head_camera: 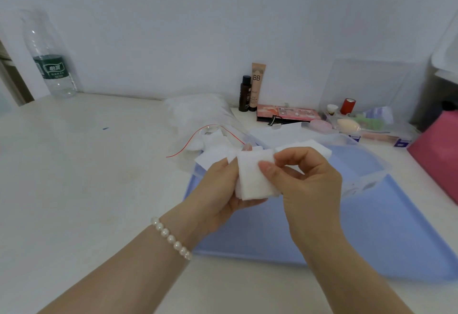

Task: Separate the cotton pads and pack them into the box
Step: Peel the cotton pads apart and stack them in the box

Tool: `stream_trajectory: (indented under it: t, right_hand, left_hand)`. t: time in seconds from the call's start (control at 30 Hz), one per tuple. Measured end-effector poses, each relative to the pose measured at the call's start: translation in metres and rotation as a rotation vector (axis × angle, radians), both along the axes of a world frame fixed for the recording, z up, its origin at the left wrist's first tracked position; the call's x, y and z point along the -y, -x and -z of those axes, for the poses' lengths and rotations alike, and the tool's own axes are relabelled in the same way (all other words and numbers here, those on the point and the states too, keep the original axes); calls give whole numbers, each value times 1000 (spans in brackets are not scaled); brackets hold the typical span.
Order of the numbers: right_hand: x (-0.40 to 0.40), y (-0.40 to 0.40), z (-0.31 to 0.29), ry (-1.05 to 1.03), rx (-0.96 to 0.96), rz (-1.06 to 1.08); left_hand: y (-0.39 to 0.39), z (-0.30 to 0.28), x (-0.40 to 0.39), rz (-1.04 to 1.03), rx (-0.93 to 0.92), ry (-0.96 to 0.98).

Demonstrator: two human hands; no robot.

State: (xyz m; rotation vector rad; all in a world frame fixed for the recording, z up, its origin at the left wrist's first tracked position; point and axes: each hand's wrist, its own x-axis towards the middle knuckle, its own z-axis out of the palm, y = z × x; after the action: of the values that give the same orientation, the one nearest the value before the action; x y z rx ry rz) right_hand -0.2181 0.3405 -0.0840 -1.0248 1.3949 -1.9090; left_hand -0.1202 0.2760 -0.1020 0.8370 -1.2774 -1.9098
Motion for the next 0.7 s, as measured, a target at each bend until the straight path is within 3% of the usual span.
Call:
stream_trajectory:
  t: [0.37,0.7]
  right_hand:
    - [2,1,5,-70,-74,53]
    - [0,2,5,-124,-128,38]
  left_hand:
    - [2,4,2,43,-25,-140]
    - [-1,6,-4,97,84,135]
